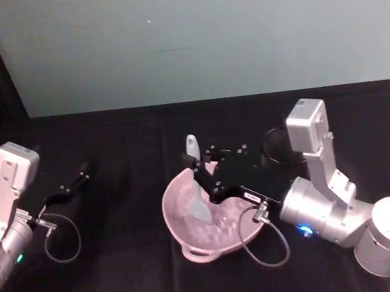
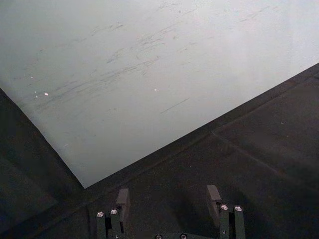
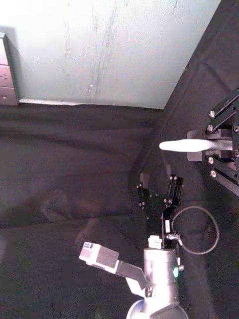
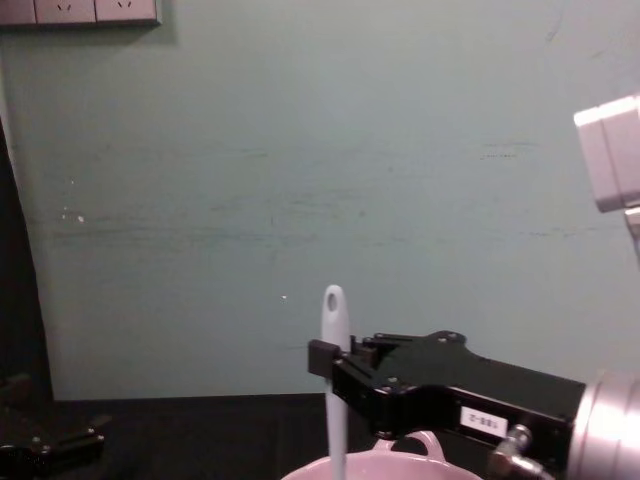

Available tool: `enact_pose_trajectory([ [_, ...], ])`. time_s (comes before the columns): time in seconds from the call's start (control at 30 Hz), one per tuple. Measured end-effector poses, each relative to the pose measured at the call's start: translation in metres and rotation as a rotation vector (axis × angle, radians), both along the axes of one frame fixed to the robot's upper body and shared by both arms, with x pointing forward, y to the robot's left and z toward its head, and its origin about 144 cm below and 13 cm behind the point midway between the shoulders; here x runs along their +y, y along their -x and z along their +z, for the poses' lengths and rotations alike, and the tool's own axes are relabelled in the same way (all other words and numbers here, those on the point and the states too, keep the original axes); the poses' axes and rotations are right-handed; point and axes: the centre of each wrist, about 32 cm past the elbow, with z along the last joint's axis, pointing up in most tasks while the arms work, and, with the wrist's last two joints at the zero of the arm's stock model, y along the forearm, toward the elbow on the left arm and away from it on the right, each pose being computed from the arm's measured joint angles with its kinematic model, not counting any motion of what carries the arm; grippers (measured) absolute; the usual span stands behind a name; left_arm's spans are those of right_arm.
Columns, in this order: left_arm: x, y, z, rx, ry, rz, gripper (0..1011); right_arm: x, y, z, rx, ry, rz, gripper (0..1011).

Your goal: Use the one hand to pick up the spoon and stir the clear water in the bowl.

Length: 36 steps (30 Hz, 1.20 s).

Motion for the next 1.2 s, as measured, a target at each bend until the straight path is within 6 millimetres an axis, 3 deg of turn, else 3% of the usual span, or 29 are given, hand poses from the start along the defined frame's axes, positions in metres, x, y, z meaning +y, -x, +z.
enact_pose_trajectory([
  [0.43, 0.000, 0.000, 0.000, 0.000, 0.000, 0.000, 1005, 0.014, -0.022, -0.006, 0.024, -0.052, -0.011, 120],
  [0.77, 0.000, 0.000, 0.000, 0.000, 0.000, 0.000, 1005, -0.004, -0.035, -0.008, 0.012, -0.038, -0.118, 120],
  [1.2, 0.000, 0.000, 0.000, 0.000, 0.000, 0.000, 1005, -0.027, -0.028, -0.004, -0.011, -0.022, -0.167, 120],
])
